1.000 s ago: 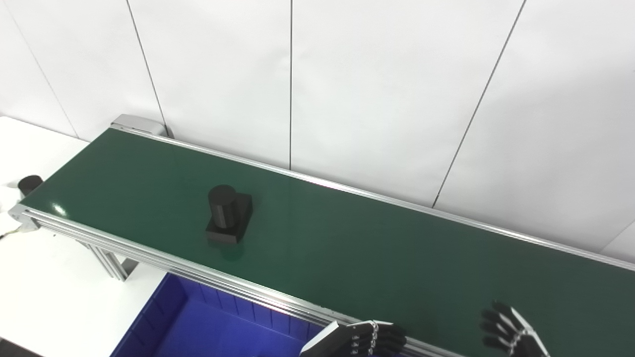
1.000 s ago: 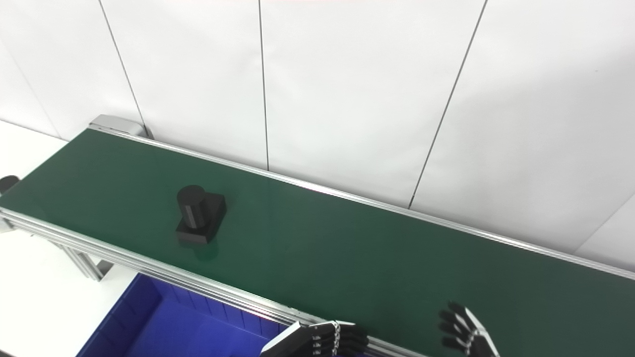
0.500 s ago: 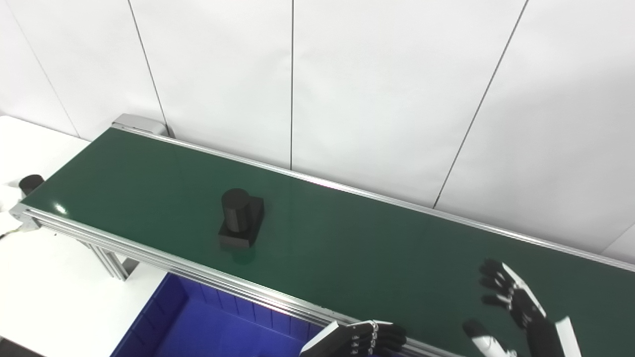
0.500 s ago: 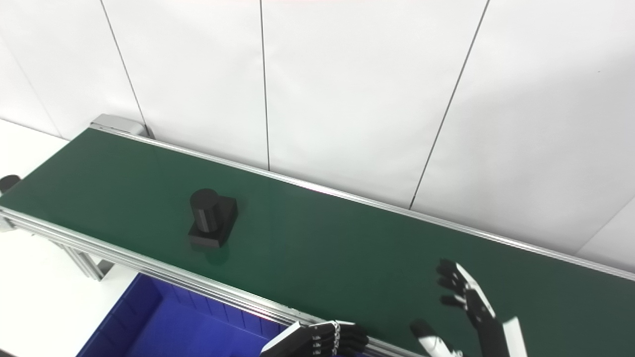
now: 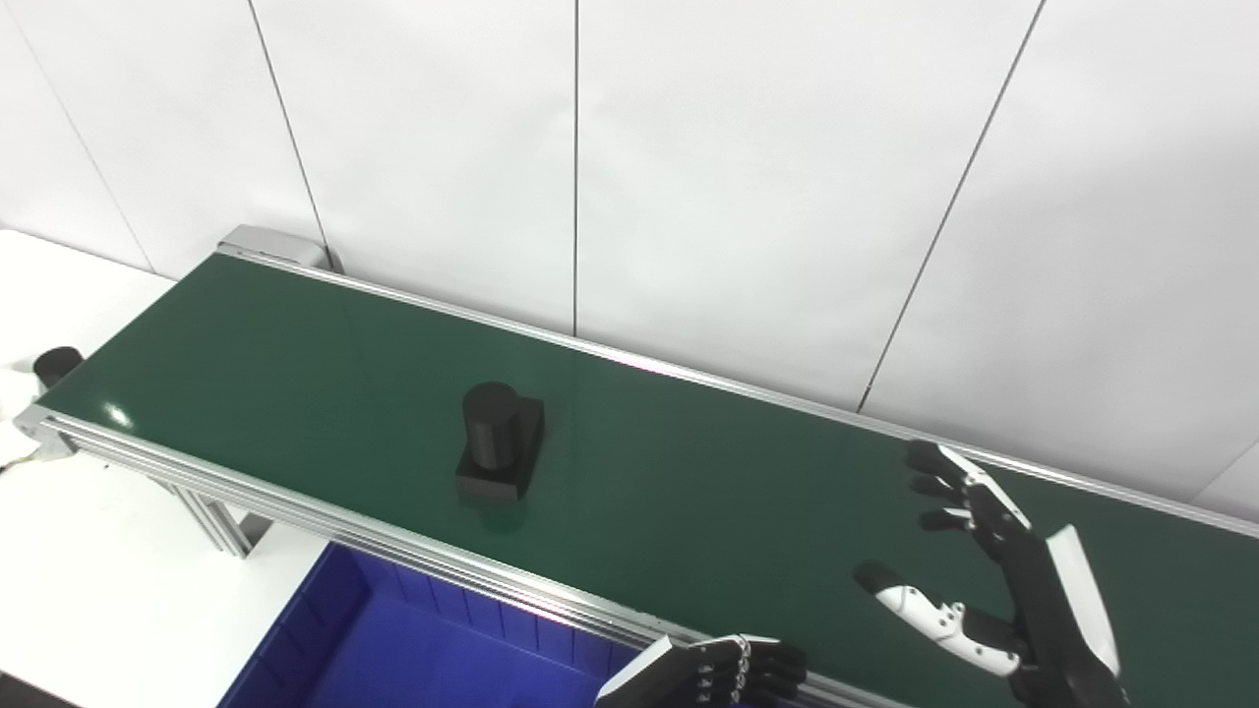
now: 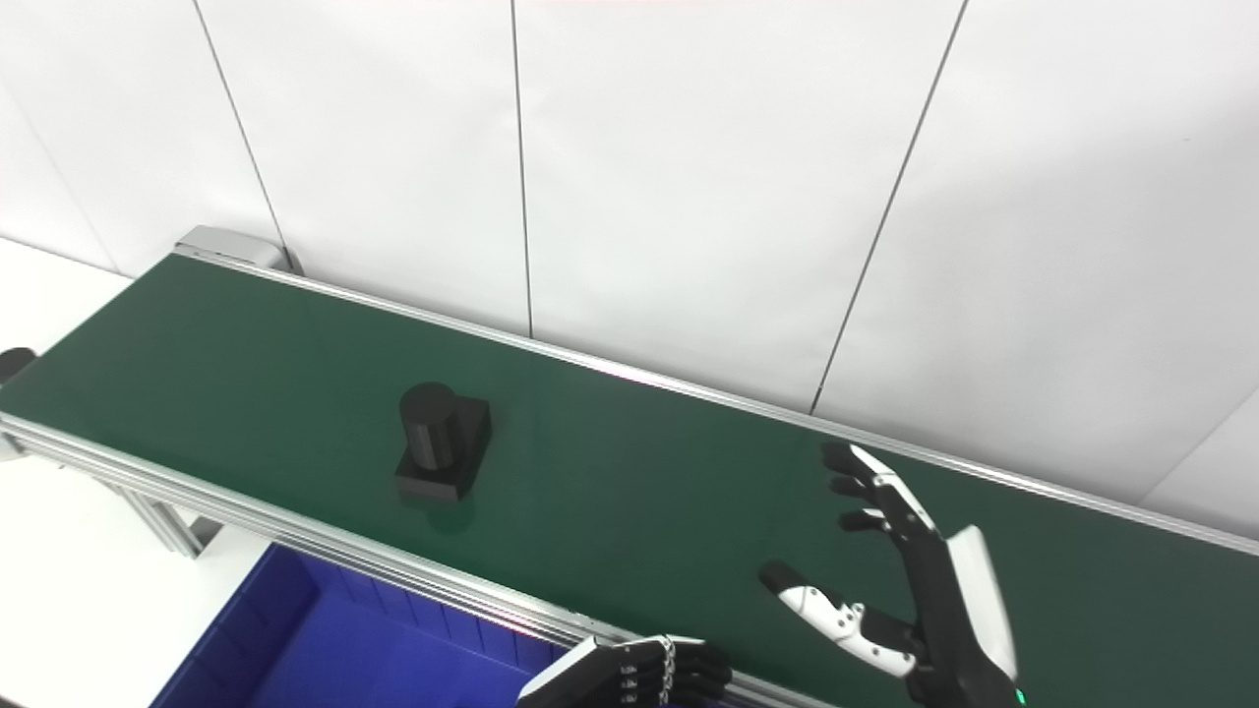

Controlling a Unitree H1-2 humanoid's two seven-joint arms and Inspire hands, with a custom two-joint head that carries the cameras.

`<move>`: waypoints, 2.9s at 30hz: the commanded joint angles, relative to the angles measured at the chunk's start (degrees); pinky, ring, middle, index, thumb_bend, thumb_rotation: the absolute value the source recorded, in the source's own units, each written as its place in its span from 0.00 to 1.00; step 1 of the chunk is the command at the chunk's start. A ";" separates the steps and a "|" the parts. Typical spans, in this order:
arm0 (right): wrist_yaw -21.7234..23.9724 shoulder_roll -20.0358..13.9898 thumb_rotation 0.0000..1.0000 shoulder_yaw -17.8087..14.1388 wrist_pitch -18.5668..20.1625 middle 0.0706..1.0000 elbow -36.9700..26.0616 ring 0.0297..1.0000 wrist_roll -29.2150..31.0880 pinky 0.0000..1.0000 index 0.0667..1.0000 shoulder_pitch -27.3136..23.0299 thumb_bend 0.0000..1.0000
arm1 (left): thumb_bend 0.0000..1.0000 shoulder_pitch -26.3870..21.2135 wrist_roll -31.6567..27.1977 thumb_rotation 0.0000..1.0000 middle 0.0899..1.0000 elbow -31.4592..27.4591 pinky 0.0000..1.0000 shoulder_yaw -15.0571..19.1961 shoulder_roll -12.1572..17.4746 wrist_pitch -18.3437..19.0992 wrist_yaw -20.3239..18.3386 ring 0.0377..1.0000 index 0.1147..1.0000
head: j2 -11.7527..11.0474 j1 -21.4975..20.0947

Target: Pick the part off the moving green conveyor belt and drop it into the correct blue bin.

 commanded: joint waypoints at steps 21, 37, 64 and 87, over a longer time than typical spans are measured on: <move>0.14 0.04 0.45 6.31 -0.54 0.86 11.18 0.85 -4.80 0.76 0.88 -11.20 0.65 | 1.00 -2.29 -0.15 0.28 0.78 1.18 0.81 -0.38 -1.20 -2.65 -0.34 0.80 0.76 | -0.30 -0.45; -4.20 2.19 0.49 9.19 -2.79 0.86 23.27 0.85 -7.19 0.75 0.88 -16.88 0.68 | 1.00 -2.42 -0.82 0.28 0.78 1.30 0.81 -0.15 -0.51 -2.69 -1.18 0.80 0.75 | -0.56 -1.97; -5.48 4.36 0.55 14.59 -3.38 0.88 33.72 0.86 -10.38 0.77 0.90 -23.24 0.73 | 1.00 -1.89 -1.14 0.26 0.75 0.04 0.79 -0.43 0.41 -2.25 -3.11 0.78 0.74 | -0.31 -2.21; -5.98 6.33 0.54 16.54 -2.62 0.89 39.77 0.88 -11.23 0.81 0.90 -26.67 0.74 | 1.00 -2.68 -0.30 0.25 0.74 0.30 0.78 -1.49 0.31 -1.93 -3.09 0.77 0.72 | 0.08 -1.91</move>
